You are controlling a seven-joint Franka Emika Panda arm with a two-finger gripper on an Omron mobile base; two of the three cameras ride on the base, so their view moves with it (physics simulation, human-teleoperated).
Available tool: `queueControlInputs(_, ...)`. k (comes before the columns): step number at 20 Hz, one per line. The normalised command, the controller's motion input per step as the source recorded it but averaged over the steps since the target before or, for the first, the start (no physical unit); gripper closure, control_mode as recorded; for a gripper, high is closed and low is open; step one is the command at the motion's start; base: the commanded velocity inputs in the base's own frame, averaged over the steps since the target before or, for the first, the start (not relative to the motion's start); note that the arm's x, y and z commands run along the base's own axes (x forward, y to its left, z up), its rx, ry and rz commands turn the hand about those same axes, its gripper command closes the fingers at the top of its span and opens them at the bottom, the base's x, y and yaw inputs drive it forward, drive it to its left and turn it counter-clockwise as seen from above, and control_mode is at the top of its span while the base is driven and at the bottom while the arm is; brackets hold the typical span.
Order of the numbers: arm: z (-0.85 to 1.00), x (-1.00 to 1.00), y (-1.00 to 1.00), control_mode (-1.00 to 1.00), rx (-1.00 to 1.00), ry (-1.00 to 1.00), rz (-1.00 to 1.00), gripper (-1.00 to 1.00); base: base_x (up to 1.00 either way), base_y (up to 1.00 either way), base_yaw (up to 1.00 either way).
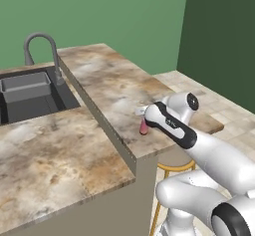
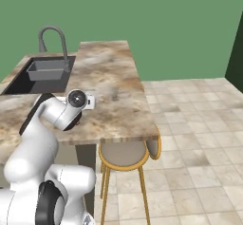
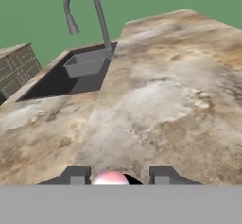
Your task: Move the drinks to the dining counter.
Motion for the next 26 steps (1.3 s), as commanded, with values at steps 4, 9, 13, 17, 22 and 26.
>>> queueControlInputs(4,0.02,-0.01,0.01,-1.00,0.00,-0.08,0.00,-1.00,0.00,0.00,0.00)
queueControlInputs(9,0.05,-0.01,-0.11,-1.00,0.02,-0.04,-0.01,-1.00,0.00,0.00,0.00)
queueControlInputs(13,0.13,-0.17,-0.24,-1.00,0.04,-0.06,-0.01,-1.00,0.00,0.00,0.00)
queueControlInputs(17,0.49,-0.25,-0.09,-1.00,0.01,-0.16,0.00,-1.00,0.00,0.00,0.00)
queueControlInputs(22,0.99,-0.27,0.03,-1.00,-0.01,-0.12,0.00,-1.00,0.00,0.00,0.00)
queueControlInputs(26,1.00,-0.61,0.00,-1.00,-0.04,0.08,-0.03,-1.00,0.00,0.00,0.00)
